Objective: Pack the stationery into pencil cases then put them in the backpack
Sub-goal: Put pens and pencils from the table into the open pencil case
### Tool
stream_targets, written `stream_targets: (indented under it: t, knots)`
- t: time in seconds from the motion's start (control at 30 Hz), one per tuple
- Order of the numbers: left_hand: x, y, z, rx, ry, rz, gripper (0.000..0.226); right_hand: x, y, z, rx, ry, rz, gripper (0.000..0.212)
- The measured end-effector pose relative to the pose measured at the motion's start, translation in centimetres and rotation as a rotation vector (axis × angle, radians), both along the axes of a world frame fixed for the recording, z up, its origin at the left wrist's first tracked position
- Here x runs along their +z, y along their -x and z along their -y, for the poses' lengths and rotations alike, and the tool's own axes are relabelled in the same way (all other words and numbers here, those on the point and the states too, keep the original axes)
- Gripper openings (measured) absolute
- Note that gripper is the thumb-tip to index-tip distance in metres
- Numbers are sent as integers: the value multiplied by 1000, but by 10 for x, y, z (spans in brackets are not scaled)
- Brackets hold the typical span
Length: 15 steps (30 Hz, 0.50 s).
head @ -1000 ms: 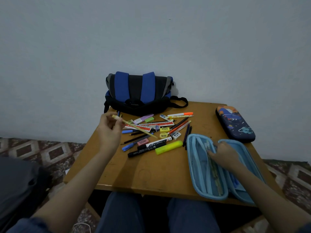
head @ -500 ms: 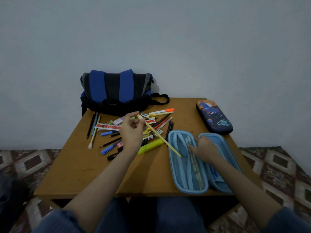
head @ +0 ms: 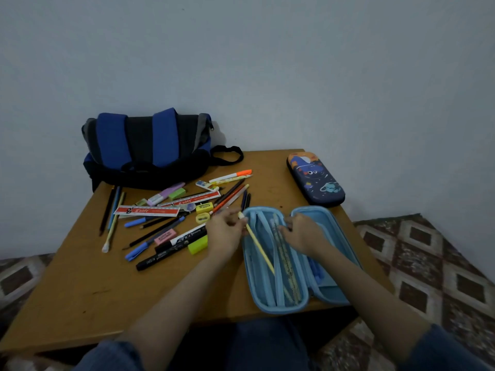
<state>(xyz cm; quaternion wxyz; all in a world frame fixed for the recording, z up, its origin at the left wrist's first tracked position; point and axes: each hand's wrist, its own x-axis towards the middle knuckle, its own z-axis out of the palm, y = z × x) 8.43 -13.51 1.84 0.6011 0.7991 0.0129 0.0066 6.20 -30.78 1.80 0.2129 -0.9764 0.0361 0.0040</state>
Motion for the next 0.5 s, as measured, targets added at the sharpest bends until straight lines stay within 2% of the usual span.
stream_targets:
  t: [0.17,0.2,0.3,0.37,0.43,0.5]
  knots:
    - [-2,6,13,-224,-289,35,51,1,1,-2,-29,-36,31,41]
    - [-2,7,14,-251,-363,40,49,1,2,-3,-28,-43,33,44]
    - [0,15,17,-339,-568,90,20,1,3,-3,-30,-50,34,45]
    - [0,21,18,-405,-643,114,32,1,2,-3,-39,-47,18,39]
    - [-1,27,21,-462,-681,81,44,1,2,-3,-30,-43,19,45]
    - [-2,30,23,-490,-716,71,40,1,3,-3,-16,-43,26,45]
